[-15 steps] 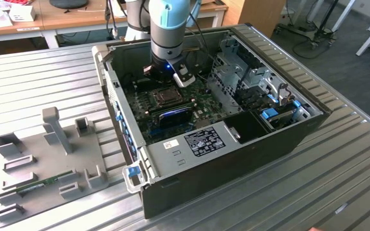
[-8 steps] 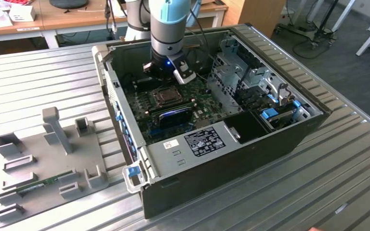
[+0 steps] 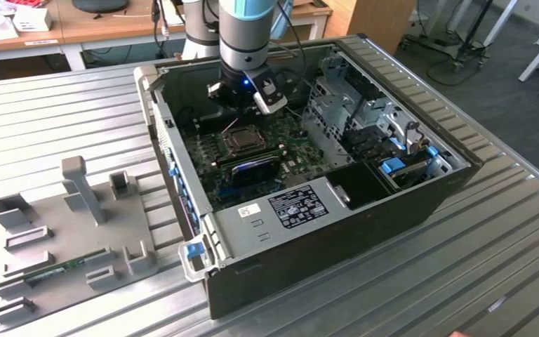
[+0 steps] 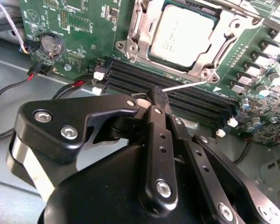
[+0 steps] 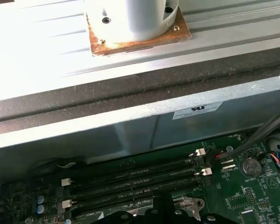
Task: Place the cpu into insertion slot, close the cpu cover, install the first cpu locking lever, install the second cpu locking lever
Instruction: 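Install the first cpu locking lever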
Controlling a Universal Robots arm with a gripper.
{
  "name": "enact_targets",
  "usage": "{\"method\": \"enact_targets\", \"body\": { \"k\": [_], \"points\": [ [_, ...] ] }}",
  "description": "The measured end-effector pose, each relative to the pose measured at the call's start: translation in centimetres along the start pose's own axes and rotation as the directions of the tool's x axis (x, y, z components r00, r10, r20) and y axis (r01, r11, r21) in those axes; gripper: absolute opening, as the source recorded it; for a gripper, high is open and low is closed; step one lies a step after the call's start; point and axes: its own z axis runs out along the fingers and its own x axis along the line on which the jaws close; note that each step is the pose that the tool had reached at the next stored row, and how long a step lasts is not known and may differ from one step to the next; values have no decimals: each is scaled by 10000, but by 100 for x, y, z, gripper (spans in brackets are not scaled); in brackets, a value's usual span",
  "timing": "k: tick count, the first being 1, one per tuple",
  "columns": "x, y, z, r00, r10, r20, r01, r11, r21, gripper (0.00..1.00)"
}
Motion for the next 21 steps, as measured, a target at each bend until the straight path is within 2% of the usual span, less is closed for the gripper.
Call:
{"method": "enact_targets", "body": {
  "k": [3,14,21],
  "points": [
    [8,6,1,10000,-6,13,6,10000,36,11],
    [50,5,20,9999,-40,113,40,10000,10,11],
    [88,24,30,9999,-55,160,55,10000,-3,11]
  ]
}}
